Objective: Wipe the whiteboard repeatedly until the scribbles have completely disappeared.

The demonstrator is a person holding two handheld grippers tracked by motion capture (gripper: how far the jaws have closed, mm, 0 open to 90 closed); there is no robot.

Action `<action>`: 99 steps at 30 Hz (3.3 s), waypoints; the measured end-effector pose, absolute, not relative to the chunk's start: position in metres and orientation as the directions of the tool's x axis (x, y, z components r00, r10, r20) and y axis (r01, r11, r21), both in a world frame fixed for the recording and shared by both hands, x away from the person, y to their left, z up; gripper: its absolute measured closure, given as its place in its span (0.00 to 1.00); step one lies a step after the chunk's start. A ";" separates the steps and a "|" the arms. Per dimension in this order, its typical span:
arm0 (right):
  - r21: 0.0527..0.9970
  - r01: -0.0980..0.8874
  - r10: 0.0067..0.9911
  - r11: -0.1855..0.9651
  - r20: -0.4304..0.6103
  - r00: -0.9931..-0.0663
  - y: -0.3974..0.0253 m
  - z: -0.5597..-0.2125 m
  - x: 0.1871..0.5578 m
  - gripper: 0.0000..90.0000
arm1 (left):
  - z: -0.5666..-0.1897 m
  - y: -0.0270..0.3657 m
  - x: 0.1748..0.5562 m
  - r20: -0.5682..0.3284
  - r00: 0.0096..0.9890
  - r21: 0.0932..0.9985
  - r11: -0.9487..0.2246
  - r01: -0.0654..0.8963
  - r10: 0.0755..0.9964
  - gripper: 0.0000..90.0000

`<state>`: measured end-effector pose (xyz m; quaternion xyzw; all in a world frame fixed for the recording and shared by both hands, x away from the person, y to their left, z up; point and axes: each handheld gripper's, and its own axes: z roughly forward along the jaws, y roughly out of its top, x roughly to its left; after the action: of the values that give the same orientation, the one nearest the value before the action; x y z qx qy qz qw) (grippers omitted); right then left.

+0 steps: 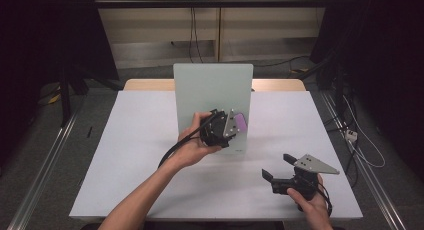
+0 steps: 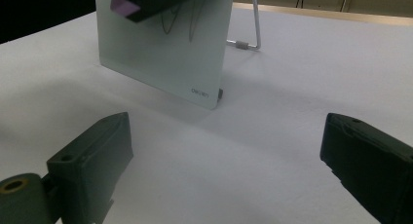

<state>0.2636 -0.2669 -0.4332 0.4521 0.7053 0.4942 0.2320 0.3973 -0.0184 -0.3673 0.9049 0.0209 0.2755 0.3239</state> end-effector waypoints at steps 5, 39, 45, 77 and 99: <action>0.907 0.408 0.867 0.102 0.119 -0.483 -0.267 -0.433 0.263 0.05 | -0.383 -0.024 0.391 0.472 0.862 0.572 -0.808 -0.141 0.184 0.45; 0.906 0.411 0.869 0.100 0.122 -0.479 -0.268 -0.433 0.263 0.05 | -0.407 -0.031 0.380 0.473 0.872 0.508 -0.847 -0.156 0.124 0.45; 0.907 0.408 0.867 0.106 0.117 -0.484 -0.267 -0.433 0.263 0.05 | -0.374 -0.025 0.394 0.458 0.865 0.579 -0.807 -0.117 0.204 0.45; 0.907 0.408 0.867 0.106 0.116 -0.484 -0.267 -0.433 0.263 0.05 | -0.367 0.007 0.401 0.408 0.879 0.603 -0.795 -0.056 0.247 0.45; 0.906 0.410 0.868 0.103 0.119 -0.482 -0.267 -0.433 0.263 0.05 | -0.392 0.001 0.392 0.395 0.892 0.580 -0.813 -0.057 0.219 0.45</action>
<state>0.2632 -0.2673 -0.4331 0.4531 0.7053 0.4932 0.2322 0.3916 0.0006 -0.3916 0.9242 0.0438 0.2283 0.3029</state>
